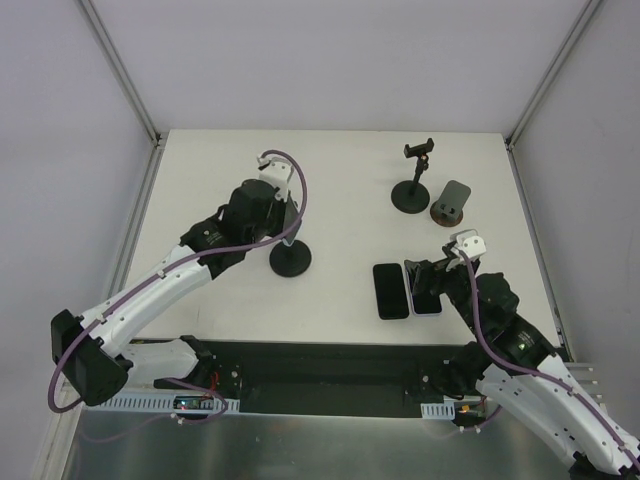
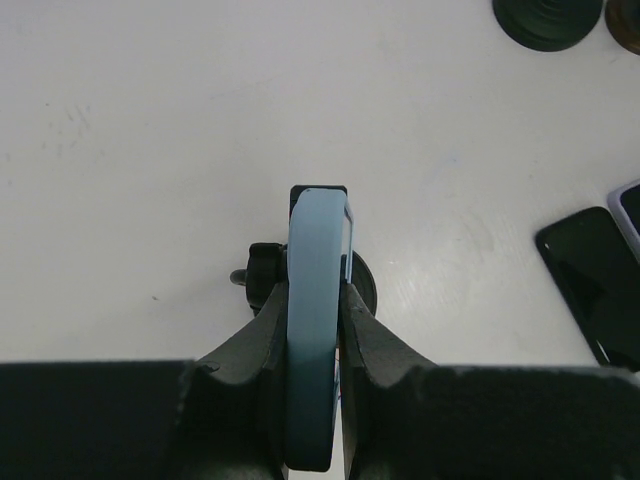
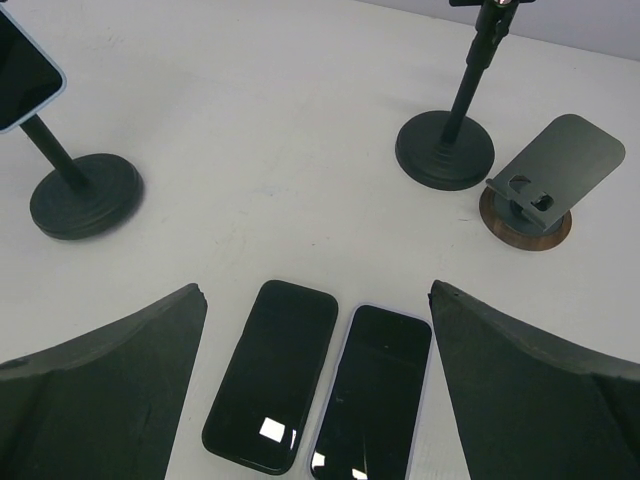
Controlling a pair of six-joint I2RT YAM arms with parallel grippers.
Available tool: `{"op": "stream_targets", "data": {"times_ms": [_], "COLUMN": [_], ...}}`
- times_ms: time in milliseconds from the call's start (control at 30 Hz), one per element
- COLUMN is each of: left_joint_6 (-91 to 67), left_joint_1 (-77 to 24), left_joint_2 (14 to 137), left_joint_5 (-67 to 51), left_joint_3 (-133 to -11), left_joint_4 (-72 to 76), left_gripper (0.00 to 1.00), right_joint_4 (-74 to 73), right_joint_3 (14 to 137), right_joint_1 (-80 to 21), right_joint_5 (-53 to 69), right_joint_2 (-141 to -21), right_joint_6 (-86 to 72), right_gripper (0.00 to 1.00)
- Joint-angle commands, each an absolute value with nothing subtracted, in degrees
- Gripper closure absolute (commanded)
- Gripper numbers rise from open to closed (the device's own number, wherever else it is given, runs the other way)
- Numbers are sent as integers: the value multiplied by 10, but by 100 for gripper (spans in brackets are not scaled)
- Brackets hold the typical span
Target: Remove the phone from the phone stand
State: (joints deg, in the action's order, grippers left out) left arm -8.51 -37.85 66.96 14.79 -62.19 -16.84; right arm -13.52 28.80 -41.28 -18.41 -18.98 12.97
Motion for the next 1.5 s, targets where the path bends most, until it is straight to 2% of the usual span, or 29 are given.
{"op": "stream_targets", "data": {"times_ms": [0, 200, 333, 367, 433, 467, 533, 567, 667, 800, 1000, 1167, 1367, 1467], "left_joint_6": [-132, -149, -163, -168, -169, -170, -170, -168, -160, -156, -164, -106, -62, -41], "left_joint_1": [-438, -505, -515, -515, -515, -515, -515, -514, -512, -483, -353, -301, -289, -286], "left_joint_2": [649, 675, 683, 683, 680, 679, 670, 663, 643, 607, 526, 454, 393, 388], "left_joint_5": [217, 254, 245, 237, 232, 229, 224, 222, 213, 163, 82, 150, 250, 264], "left_joint_3": [-646, -660, -665, -665, -670, -671, -673, -676, -683, -685, -650, -582, -491, -477], "left_joint_4": [-127, -137, -139, -139, -139, -139, -139, -139, -138, -139, -152, -161, -154, -151], "left_gripper": [100, 100, 83, 75, 66, 54, 43, 33, 20, 12, 9, 6, 3, 3], "right_joint_4": [-112, -112, -113, -114, -120, -123, -128, -130, -134, -144, -143, -122, -91, -79], "right_joint_3": [295, 302, 308, 308, 315, 317, 329, 333, 354, 398, 486, 559, 630, 678], "right_joint_1": [-415, -415, -415, -414, -415, -414, -415, -415, -415, -417, -460, -531, -613, -648], "right_joint_5": [-171, -150, -132, -134, -136, -134, -125, -121, -106, -61, -41, -83, -163, -209], "right_joint_2": [-196, -213, -222, -224, -232, -236, -249, -254, -286, -367, -488, -565, -665, -718], "right_joint_6": [136, 135, 135, 131, 128, 128, 127, 124, 118, 106, 96, 91, 91, 93], "right_gripper": [4, 4, 4, 4, 4, 4, 4, 4, 4, 4, 4, 4, 4, 4]}}
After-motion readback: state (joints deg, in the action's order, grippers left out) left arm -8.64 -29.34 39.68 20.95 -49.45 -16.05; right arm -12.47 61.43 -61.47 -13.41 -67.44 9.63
